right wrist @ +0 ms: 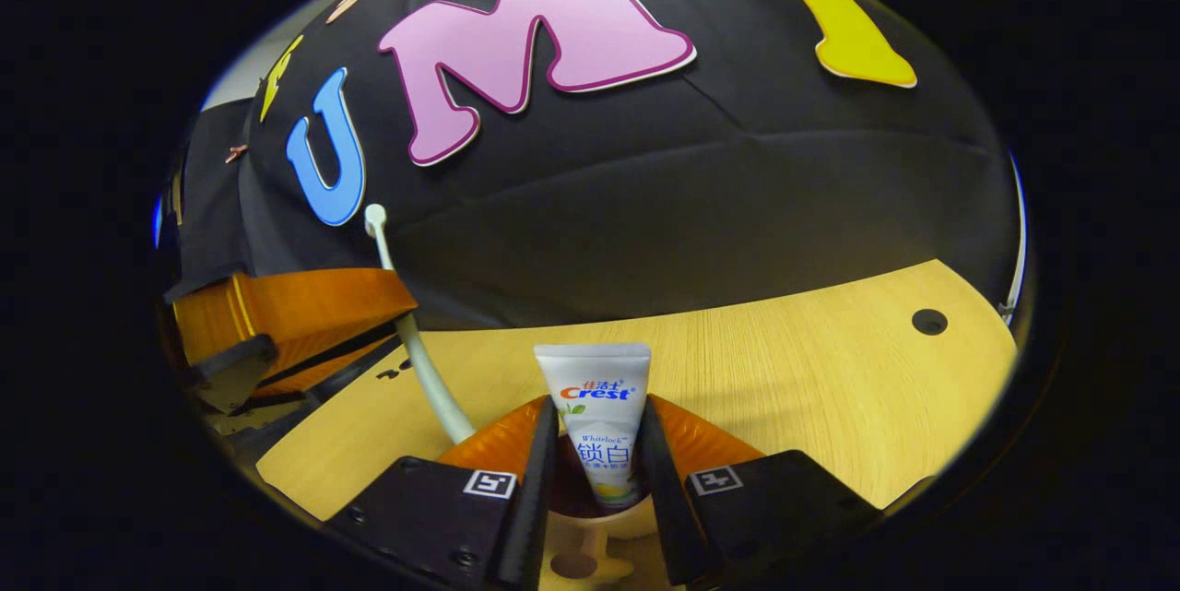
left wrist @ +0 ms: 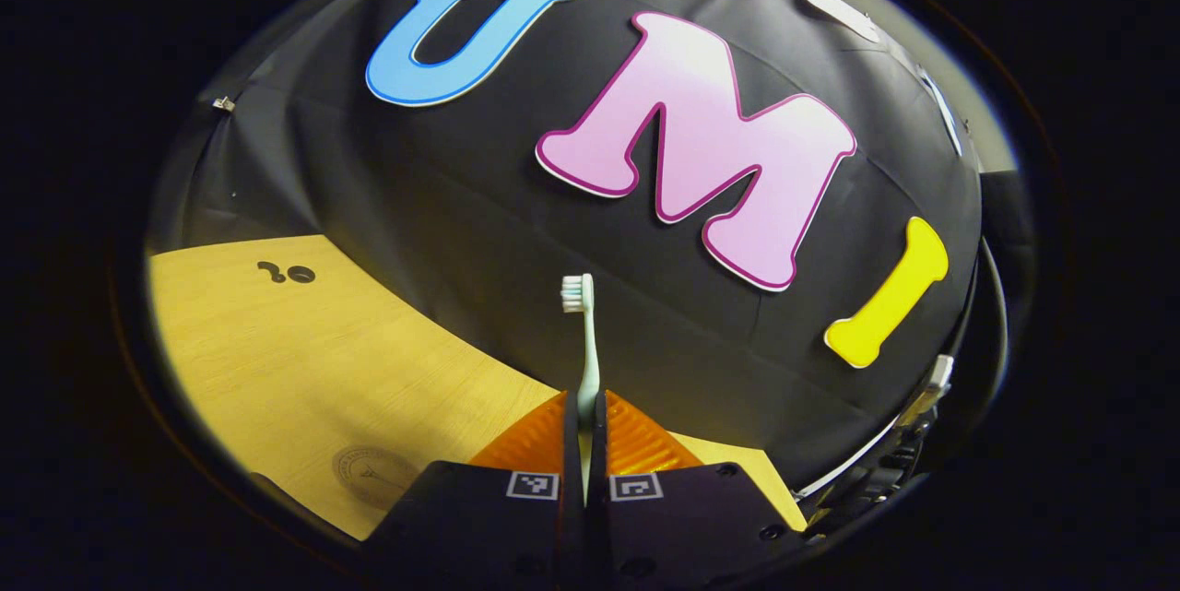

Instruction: Put the toothbrush and toothpaste on the desktop into the cup, then pick up the cup and place it on the coaster on the desktop.

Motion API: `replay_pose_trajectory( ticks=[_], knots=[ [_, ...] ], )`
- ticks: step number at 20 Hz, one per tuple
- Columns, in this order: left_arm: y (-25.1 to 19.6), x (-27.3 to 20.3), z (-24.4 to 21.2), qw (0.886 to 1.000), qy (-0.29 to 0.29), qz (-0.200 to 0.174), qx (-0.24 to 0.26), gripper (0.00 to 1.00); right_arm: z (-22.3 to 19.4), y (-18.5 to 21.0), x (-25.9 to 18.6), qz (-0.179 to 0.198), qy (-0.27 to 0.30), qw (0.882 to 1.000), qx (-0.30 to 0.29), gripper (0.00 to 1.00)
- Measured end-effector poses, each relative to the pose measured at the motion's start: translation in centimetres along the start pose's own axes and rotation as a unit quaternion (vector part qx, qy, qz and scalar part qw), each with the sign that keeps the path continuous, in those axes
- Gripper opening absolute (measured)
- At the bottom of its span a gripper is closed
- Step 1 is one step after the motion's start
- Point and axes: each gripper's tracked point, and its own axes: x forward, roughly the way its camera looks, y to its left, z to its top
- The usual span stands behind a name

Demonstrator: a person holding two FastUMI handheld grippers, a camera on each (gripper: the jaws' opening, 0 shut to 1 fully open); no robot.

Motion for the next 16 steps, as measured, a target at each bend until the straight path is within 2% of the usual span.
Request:
replay_pose_trajectory(
  ticks=[2,3,5,7,11,16],
  knots=[
    [-0.4,0.2,-0.3,1.000,0.000,-0.005,-0.005,0.06,0.5,-0.7,-1.0,-0.010,-0.006,0.999,0.037,0.48],
    [-0.5,0.3,-0.5,1.000,-0.002,-0.008,-0.006,0.06,0.8,-1.1,-1.4,-0.014,-0.010,0.998,0.059,0.62],
    [-0.7,0.6,-1.2,1.000,0.003,-0.007,0.000,0.06,1.4,-2.3,-2.8,-0.028,-0.022,0.995,0.096,0.66],
    [-1.0,0.9,-2.0,1.000,0.009,-0.007,0.002,0.06,2.2,-3.6,-4.3,-0.043,-0.032,0.993,0.108,0.66],
    [-1.3,1.4,-4.5,0.999,0.024,-0.003,0.023,0.06,2.6,-5.4,-5.2,-0.058,-0.039,0.993,0.097,0.66],
    [-1.7,0.8,-7.4,0.997,0.023,0.004,0.076,0.06,2.3,-7.2,-6.4,-0.066,-0.037,0.992,0.099,0.66]
  ],
)
